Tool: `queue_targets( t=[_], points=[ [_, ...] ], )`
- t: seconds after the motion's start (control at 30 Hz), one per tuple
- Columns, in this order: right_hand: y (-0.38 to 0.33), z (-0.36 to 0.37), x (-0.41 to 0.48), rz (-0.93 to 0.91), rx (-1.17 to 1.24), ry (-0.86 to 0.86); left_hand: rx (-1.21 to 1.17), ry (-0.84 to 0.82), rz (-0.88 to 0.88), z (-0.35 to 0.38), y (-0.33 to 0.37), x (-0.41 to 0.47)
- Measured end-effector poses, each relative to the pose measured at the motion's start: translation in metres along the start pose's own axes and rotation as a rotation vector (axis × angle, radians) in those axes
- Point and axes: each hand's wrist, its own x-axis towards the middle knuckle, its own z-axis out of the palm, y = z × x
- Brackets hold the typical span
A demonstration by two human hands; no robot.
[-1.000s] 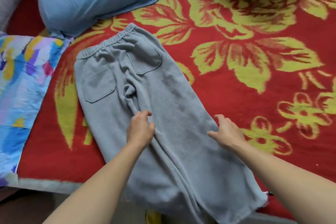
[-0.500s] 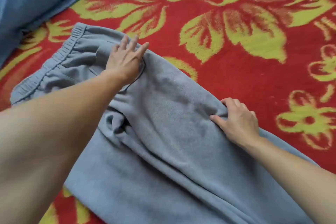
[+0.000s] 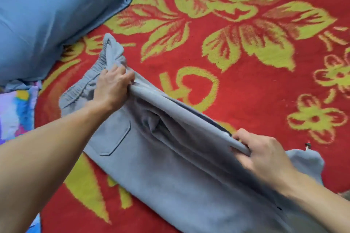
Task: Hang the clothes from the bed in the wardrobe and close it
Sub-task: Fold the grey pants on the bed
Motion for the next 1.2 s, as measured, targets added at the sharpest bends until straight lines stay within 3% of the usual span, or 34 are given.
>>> queue_targets(
  t=[0.1, 0.2, 0.33, 0.4, 0.5, 0.57, 0.67, 0.83, 0.9, 1.0, 1.1, 1.2],
  points=[
    [-0.045, 0.026, -0.047, -0.154, -0.023, -0.178, 0.058, 0.031, -0.035, -0.013, -0.021, -0.067],
    [-0.078, 0.074, -0.086, -0.213, -0.061, -0.440, 0.175, -0.065, -0.113, 0.001, -0.035, -0.135],
    [-0.088, 0.118, -0.114, -0.100, -0.177, -0.791, 0.289, -0.603, -0.331, 0.037, -0.016, -0.207],
    [-0.077, 0.124, -0.124, -0.154, -0.146, -0.646, 0.229, -0.663, -0.384, 0.049, 0.008, -0.232],
    [-0.028, 0.120, -0.123, -0.133, -0.206, -0.405, 0.030, -0.455, -0.273, 0.070, 0.067, -0.252],
    [0.012, 0.104, -0.114, -0.030, -0.376, -0.381, -0.105, -0.326, -0.127, 0.079, 0.120, -0.261],
    [0.062, 0.072, -0.107, -0.005, -0.643, -0.474, -0.257, -0.254, 0.027, 0.087, 0.207, -0.273],
    [0.071, 0.048, -0.175, -0.166, -0.650, -0.291, -0.323, -0.377, 0.018, 0.087, 0.303, -0.319],
    [0.075, 0.048, -0.234, -0.194, -0.586, -0.342, -0.280, -0.380, 0.015, 0.085, 0.321, -0.344],
    [0.073, 0.047, -0.303, -0.164, -0.531, -0.577, -0.281, -0.351, -0.020, 0.086, 0.336, -0.381],
    [0.075, 0.044, -0.308, 0.025, -0.494, -0.619, -0.411, -0.319, -0.235, 0.085, 0.346, -0.402],
    [0.076, 0.047, -0.264, 0.087, -0.399, -0.433, -0.692, -0.268, -0.808, 0.079, 0.342, -0.395]
  ],
)
